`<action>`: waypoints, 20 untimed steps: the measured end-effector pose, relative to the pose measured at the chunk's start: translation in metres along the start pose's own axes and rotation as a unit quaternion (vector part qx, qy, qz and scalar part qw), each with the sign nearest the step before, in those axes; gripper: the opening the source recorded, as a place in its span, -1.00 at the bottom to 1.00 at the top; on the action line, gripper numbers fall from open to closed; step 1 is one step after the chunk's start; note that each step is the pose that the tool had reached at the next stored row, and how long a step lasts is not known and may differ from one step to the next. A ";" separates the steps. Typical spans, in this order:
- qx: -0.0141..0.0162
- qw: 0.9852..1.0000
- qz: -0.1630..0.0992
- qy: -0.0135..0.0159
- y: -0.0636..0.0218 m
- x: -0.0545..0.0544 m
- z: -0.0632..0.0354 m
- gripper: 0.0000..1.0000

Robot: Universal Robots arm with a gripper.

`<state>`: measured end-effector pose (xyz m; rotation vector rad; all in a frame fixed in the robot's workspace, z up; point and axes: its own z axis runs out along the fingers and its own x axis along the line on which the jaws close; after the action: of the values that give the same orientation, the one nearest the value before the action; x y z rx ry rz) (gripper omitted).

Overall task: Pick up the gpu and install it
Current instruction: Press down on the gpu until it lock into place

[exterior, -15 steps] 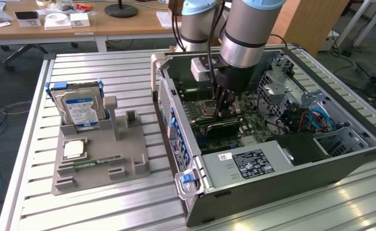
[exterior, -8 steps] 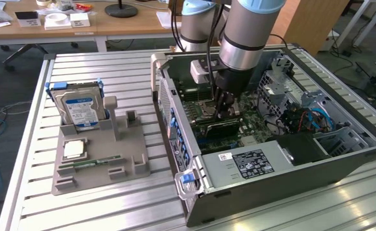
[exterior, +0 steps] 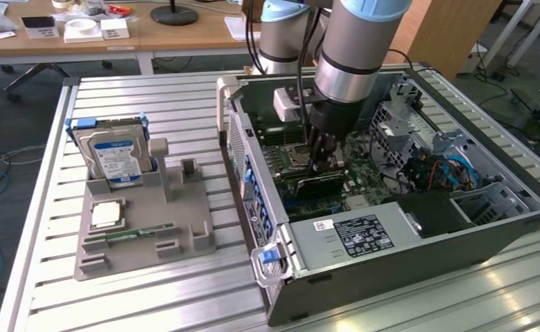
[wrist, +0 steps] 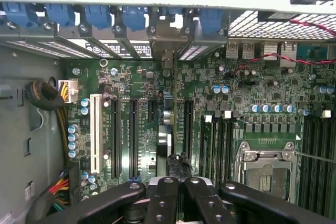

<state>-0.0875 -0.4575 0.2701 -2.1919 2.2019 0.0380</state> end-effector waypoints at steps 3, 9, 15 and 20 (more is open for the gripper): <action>0.000 1.000 0.000 0.000 0.0000 0.000 0.0003 -0.79; 0.000 1.000 0.000 0.000 0.0001 0.000 0.0038 -0.79; 0.000 1.000 0.000 0.000 0.0002 0.000 0.0062 -0.79; 0.000 1.000 0.000 0.000 0.0001 0.000 0.0070 -0.79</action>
<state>-0.0876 -0.4574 0.2631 -2.1919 2.2019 0.0379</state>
